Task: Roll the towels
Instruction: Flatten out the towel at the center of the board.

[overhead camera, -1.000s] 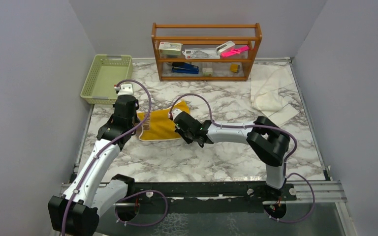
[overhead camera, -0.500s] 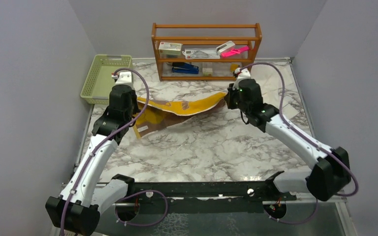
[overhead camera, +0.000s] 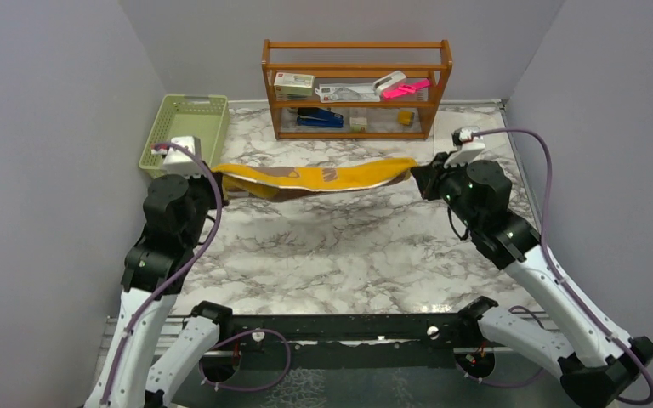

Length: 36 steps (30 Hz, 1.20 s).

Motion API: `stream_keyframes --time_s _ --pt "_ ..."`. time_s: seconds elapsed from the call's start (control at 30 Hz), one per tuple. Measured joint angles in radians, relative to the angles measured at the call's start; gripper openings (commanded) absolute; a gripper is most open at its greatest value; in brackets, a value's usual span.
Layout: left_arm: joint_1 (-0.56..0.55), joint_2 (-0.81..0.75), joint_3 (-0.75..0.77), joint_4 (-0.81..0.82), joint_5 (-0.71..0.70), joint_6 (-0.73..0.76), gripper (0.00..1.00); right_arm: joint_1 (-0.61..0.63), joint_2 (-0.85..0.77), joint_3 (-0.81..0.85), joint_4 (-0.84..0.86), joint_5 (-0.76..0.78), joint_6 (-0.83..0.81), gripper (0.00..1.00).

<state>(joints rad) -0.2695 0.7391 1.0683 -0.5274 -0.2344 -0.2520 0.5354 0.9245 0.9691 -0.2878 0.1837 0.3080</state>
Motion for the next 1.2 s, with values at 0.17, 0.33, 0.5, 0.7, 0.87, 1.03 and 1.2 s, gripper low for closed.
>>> stream_keyframes --time_s 0.17,0.33,0.5,0.7,0.87,1.03,1.2 --pt "0.0 -0.16 -0.092 -0.114 0.032 -0.061 0.0 0.0 -0.196 -0.077 -0.149 -0.015 0.055 0.01" --pt "0.0 -0.221 -0.139 -0.17 0.092 -0.137 0.0 0.0 -0.425 -0.116 -0.178 -0.019 0.106 0.01" --pt "0.0 -0.073 -0.186 -0.142 0.118 -0.179 0.0 0.0 -0.374 -0.163 -0.108 0.004 0.165 0.01" --pt "0.0 0.299 -0.208 -0.025 0.115 -0.195 0.0 0.0 0.01 -0.279 -0.01 0.053 0.277 0.01" --pt "0.003 0.608 -0.064 0.036 0.072 -0.171 0.0 -0.016 0.23 -0.264 0.083 0.134 0.321 0.01" --pt "0.015 0.866 0.168 0.096 0.011 -0.118 0.1 -0.104 0.447 -0.125 0.216 0.171 0.308 0.12" --pt "0.063 1.119 0.425 0.092 0.007 -0.057 0.96 -0.196 0.672 0.109 0.234 0.125 0.254 0.76"
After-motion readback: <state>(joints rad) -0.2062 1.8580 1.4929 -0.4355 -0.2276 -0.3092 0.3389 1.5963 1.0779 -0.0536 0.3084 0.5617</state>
